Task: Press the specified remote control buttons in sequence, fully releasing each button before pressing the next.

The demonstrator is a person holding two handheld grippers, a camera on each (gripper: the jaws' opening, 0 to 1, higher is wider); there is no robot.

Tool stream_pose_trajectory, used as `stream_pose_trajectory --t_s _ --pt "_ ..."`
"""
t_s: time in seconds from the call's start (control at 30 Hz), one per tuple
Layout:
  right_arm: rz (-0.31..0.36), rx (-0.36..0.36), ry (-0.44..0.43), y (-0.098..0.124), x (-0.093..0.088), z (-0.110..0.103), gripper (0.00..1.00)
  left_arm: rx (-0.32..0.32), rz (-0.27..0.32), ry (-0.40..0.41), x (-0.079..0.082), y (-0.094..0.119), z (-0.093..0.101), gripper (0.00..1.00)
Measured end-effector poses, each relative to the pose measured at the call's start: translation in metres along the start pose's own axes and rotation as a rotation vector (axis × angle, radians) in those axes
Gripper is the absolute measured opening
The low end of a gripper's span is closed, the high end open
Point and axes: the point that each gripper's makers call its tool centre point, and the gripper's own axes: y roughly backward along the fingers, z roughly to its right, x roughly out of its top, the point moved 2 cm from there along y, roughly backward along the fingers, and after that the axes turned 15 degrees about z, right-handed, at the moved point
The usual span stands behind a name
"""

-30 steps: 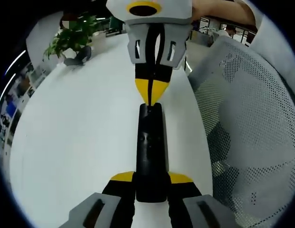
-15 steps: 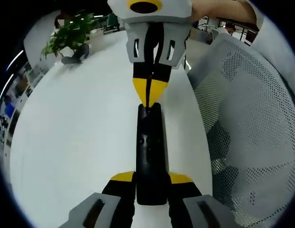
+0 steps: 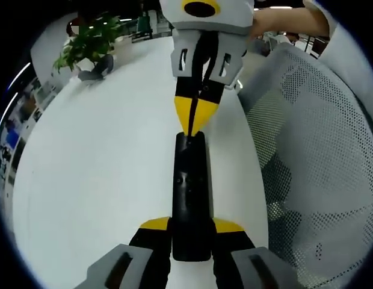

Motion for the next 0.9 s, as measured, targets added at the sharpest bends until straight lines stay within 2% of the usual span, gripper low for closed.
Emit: stream_pose_trajectory --t_s 0.4,0.63,0.77,0.9 --pt "-0.071 0.037 0.105 -0.0048 0.0021 -0.0003 0.00 0.012 0.055 0.021 -0.0013 0.0009 -0.0004 0.24" --pt "-0.193 0.055 0.333 -0.0070 0.0018 -0.0019 0.00 0.016 0.078 0.026 -0.0012 0.0008 -0.0008 0.24" --pt "-0.208 0.043 0.298 -0.0078 0.0024 0.0003 0.00 0.023 0.096 0.032 -0.0009 0.0008 -0.0008 0.24" --pt "-0.181 0.017 0.232 -0.0065 0.0017 0.0012 0.00 0.026 0.101 0.035 -0.0005 0.0009 -0.0008 0.24"
